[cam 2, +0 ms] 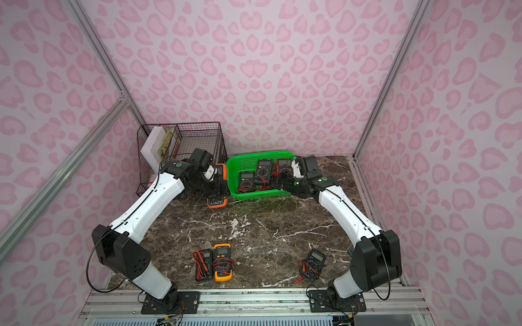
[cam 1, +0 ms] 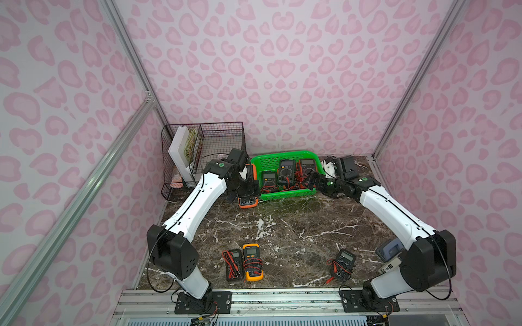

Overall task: Put the multimeter into the basket
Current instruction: Place the multimeter in the basket.

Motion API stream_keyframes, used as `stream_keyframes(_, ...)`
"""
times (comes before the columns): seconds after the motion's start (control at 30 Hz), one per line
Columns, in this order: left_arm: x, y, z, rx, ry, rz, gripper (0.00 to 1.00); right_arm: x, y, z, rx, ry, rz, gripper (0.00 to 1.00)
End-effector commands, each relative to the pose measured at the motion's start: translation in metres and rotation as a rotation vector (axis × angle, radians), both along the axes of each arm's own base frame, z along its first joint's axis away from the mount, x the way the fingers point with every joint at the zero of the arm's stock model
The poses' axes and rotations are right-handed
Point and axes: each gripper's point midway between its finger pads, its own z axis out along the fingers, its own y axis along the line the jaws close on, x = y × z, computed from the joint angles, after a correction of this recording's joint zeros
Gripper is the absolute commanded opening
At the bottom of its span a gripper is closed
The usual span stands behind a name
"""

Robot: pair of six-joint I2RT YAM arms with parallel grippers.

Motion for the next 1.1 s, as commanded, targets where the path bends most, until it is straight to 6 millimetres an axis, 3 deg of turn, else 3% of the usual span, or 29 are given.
stream_keyframes(0.0,0.01,-0.02,0.01,-0.056,-0.063,-0.069,0.0,0.004,-0.005,0.001,-0.027,-0.029,-0.011,0.99)
stream_keyframes(0.33,0.007,-0.035,-0.004,-0.073,-0.032,-0.058,0.0,0.005,-0.016,-0.013,-0.065,-0.011,-0.031,0.99)
stream_keyframes(0.57,-0.015,-0.025,-0.038,-0.056,0.058,0.002,0.0,0.008,-0.023,-0.015,-0.071,-0.01,-0.044,0.99)
stream_keyframes(0.73,-0.034,-0.023,-0.046,-0.055,0.085,-0.008,0.0,0.011,-0.026,-0.015,-0.074,-0.004,-0.051,0.99)
stream_keyframes(1.07,-0.064,-0.026,-0.037,-0.084,0.088,-0.049,0.0,0.018,-0.028,-0.017,-0.081,0.0,-0.047,0.99)
